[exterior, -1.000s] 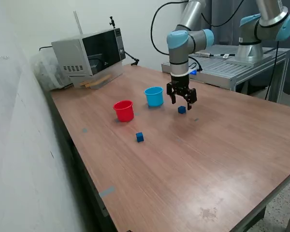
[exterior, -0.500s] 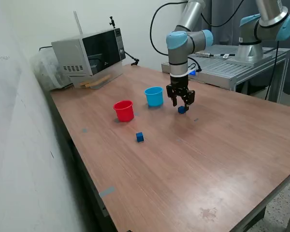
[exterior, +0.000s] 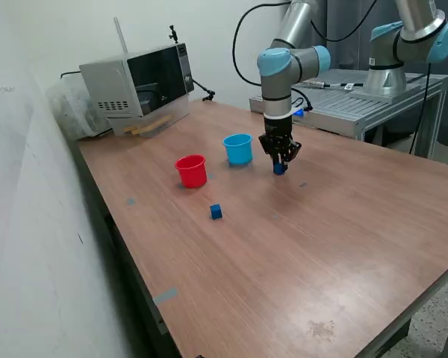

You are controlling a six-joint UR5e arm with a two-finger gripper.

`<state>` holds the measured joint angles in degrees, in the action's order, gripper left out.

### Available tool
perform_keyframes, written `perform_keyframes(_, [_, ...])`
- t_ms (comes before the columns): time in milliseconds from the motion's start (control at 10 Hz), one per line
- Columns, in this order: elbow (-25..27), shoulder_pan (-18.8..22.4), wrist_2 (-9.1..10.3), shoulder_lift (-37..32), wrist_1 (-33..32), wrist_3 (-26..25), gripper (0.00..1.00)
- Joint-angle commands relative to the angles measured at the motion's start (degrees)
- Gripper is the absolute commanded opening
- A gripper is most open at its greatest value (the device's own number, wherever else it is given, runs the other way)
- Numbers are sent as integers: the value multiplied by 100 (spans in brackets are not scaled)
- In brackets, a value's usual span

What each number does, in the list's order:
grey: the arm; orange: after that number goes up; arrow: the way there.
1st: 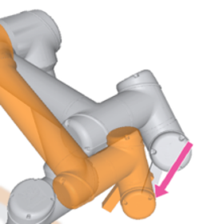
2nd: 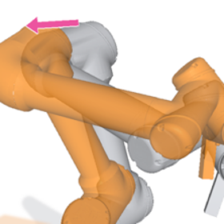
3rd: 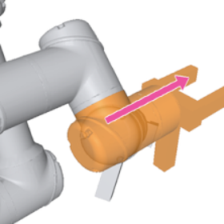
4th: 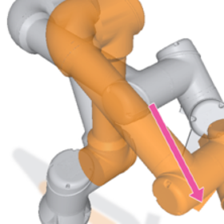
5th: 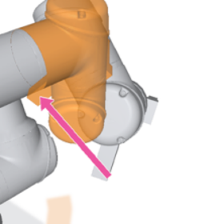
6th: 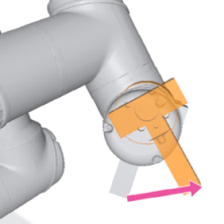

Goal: Place red objects in the red bin, and blue objects in the blue bin.

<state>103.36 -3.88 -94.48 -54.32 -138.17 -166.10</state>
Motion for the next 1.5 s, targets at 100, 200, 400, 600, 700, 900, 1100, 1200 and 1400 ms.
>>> perform_keyframes(100, [-26, -7, -53, -87, 0, 16, 0])
perform_keyframes(200, [-122, -42, -105, -297, 27, -1, 0])
perform_keyframes(400, [-132, -191, -158, -798, 140, -1, 0])
perform_keyframes(600, [-106, -367, -158, -966, 307, 25, 0])
perform_keyframes(700, [-106, -498, -289, -1010, 369, 25, 0])
perform_keyframes(900, [-158, -823, -422, -1011, 378, 25, 0])
perform_keyframes(1100, [-211, -1192, -422, -1011, 387, 25, 0])
perform_keyframes(1200, [-211, -1289, -422, -1002, 387, 25, 0])
perform_keyframes(1400, [-263, -1360, -431, -792, 378, 25, 0])
